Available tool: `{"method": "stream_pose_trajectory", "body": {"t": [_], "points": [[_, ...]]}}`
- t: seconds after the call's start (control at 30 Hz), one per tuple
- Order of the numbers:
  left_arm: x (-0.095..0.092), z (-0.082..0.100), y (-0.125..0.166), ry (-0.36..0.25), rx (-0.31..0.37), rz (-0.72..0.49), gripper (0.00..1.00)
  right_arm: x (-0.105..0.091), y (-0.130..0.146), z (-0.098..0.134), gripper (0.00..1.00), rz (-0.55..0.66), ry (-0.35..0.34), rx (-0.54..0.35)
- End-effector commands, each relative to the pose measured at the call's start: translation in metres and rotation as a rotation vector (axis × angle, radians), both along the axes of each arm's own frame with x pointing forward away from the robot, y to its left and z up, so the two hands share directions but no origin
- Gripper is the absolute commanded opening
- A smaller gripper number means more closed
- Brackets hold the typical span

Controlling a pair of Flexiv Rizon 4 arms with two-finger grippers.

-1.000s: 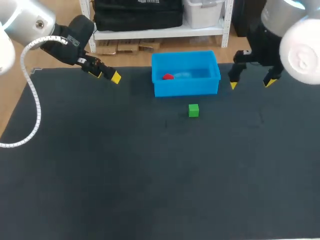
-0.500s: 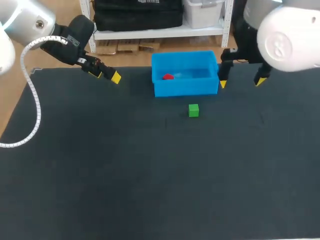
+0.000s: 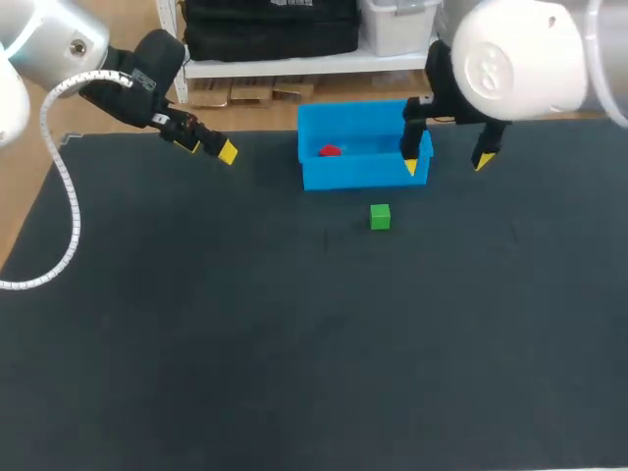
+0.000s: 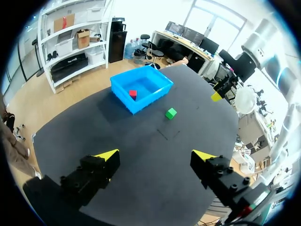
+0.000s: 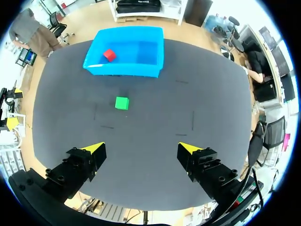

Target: Use the left arm to pick the red cube and place it into the blue plastic box first, then use the right arm to grasp the green cube and put it into the same blue plastic box after the first action is fully finished.

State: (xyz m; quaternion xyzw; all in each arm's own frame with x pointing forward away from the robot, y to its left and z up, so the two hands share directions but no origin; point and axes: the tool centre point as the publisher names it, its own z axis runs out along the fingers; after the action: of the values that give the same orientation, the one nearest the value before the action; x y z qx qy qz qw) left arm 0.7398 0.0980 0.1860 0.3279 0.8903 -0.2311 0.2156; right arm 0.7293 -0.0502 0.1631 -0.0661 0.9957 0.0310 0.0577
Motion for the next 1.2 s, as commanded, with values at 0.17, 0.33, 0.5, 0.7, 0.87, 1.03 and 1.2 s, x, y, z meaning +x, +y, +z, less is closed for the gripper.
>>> {"method": "stream_pose_trajectory", "body": {"t": [0.17, 0.33, 0.5, 0.7, 0.87, 1.03, 1.2], "points": [[-0.001, -0.001, 0.001, -0.004, -0.005, -0.003, 1.0, 0.009, 0.016, -0.001, 1.0, -0.004, 0.055, -0.023], [-0.001, -0.001, 0.001, -0.004, -0.005, -0.003, 1.0, 0.011, 0.022, -0.002, 1.0, -0.028, 0.06, -0.015], [-0.001, -0.001, 0.001, -0.004, -0.005, -0.003, 1.0, 0.013, 0.028, -0.002, 1.0, -0.035, 0.061, -0.008], [-0.001, -0.001, 0.001, -0.004, -0.005, -0.003, 1.0, 0.02, 0.034, -0.004, 1.0, -0.041, 0.057, 0.002], [-0.001, -0.001, 0.001, -0.004, -0.005, -0.003, 1.0, 0.026, 0.041, -0.006, 1.0, -0.038, 0.058, 0.008], [-0.001, -0.001, 0.001, -0.004, -0.005, -0.003, 1.0, 0.034, 0.046, -0.009, 1.0, -0.038, 0.059, 0.012], [-0.001, -0.001, 0.001, -0.004, -0.005, -0.003, 1.0, 0.039, 0.05, -0.011, 1.0, -0.041, 0.067, 0.005]]}}
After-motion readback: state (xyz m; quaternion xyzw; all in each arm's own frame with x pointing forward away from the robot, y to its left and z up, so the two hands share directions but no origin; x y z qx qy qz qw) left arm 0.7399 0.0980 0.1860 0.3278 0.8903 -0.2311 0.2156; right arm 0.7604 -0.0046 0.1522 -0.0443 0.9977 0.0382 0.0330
